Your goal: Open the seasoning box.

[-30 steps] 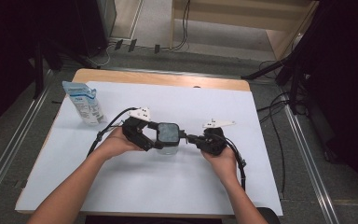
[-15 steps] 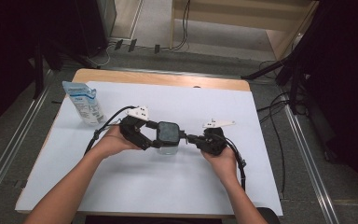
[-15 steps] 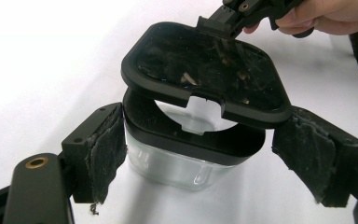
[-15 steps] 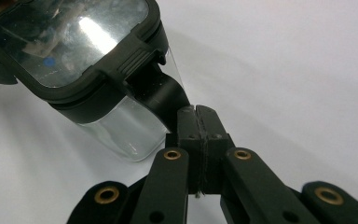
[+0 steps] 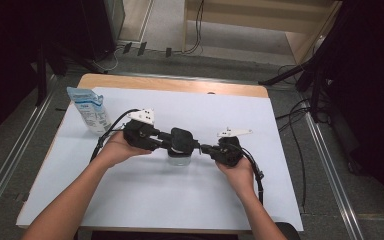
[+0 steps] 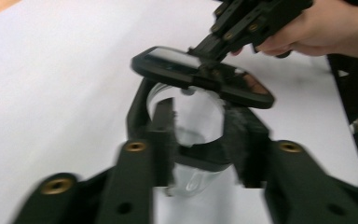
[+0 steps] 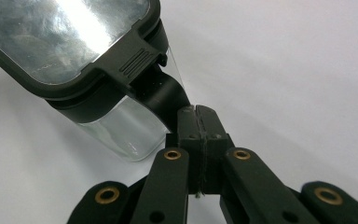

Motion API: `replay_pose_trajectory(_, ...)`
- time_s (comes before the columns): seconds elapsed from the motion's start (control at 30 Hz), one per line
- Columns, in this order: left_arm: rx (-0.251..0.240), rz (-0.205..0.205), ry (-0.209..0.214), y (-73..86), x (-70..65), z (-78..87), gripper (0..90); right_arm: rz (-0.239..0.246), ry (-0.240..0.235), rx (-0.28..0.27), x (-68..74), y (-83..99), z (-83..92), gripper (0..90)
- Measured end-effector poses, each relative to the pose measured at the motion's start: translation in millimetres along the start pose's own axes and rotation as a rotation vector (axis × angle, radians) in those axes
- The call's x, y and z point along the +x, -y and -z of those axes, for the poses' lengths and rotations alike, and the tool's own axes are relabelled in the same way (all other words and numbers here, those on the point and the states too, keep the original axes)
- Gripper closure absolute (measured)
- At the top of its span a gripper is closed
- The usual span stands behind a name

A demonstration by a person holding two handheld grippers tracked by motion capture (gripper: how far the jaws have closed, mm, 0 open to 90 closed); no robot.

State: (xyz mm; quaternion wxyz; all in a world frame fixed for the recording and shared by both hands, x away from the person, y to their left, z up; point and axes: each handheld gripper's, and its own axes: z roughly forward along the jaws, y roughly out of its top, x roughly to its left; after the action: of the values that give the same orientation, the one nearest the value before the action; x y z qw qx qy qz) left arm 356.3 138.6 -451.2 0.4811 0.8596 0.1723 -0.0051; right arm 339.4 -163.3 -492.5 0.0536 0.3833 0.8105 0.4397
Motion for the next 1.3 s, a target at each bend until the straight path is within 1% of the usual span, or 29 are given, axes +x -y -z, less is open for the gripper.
replay_pose_trajectory(0.03, 0.004, 0.000, 0.011, -1.4, 0.2, 0.5, 77.3, -0.001, -0.001, -0.001, -0.1, 0.1, -0.1, 90.0)
replay_pose_trajectory(0.07, 0.002, 0.001, 0.008, -2.2, -0.1, 0.6, 80.4, -0.002, -0.002, -0.001, -0.2, 0.2, 0.0, 90.0)
replay_pose_trajectory(0.13, 0.013, 0.012, 0.015, -4.6, -0.3, 0.5, 84.8, -0.001, -0.004, 0.000, -0.5, 0.1, 0.0, 90.0)
replay_pose_trajectory(0.17, 0.020, 0.012, 0.010, -6.0, -0.4, 0.7, 86.1, 0.000, -0.005, -0.001, -0.7, 0.2, -0.1, 90.0)
replay_pose_trajectory(0.23, 0.019, 0.030, 0.017, -8.0, -0.5, 0.4, 88.6, -0.002, -0.004, -0.002, -1.0, 0.3, -0.4, 90.0)
replay_pose_trajectory(0.27, 0.012, 0.033, 0.021, -8.9, -0.4, 0.0, 89.5, -0.002, -0.004, -0.002, -1.0, 0.3, -0.5, 90.0)
replay_pose_trajectory(0.3, 0.016, 0.039, 0.025, -10.2, -0.5, 0.0, 90.0, 0.000, -0.002, -0.005, -1.1, 0.4, -0.7, 90.0)
replay_pose_trajectory(0.47, 0.030, 0.052, 0.019, -18.2, -2.9, -3.7, 90.0, -0.004, -0.003, -0.006, -0.9, 0.6, -0.8, 90.0)
replay_pose_trajectory(0.6, 0.039, 0.039, 0.028, -27.4, -6.5, -7.9, 90.0, -0.001, -0.001, -0.007, -0.7, 0.6, -0.8, 90.0)
replay_pose_trajectory(0.63, 0.035, 0.040, 0.028, -28.6, -7.5, -8.8, 90.0, -0.001, -0.001, -0.007, -0.6, 0.6, -0.8, 90.0)
replay_pose_trajectory(0.67, 0.038, 0.037, 0.034, -30.0, -7.9, -9.9, 90.0, -0.001, -0.001, -0.009, -0.7, 0.7, -0.9, 90.0)
replay_pose_trajectory(0.77, 0.048, 0.040, 0.032, -32.6, -8.5, -14.7, 90.0, -0.001, 0.002, -0.008, -0.1, 0.9, -0.9, 90.0)
replay_pose_trajectory(0.93, 0.045, 0.048, 0.039, -36.4, -8.9, -20.7, 90.0, -0.003, 0.003, -0.010, 0.1, 1.0, -1.1, 90.0)
replay_pose_trajectory(1.17, 0.039, 0.038, 0.046, -46.0, -10.7, -28.1, 90.0, -0.007, 0.007, -0.015, 0.9, 0.9, -1.9, 90.0)
replay_pose_trajectory(1.3, 0.039, 0.042, 0.049, -48.8, -10.6, -33.2, 90.0, -0.010, 0.008, -0.017, 1.4, 0.8, -2.3, 90.0)
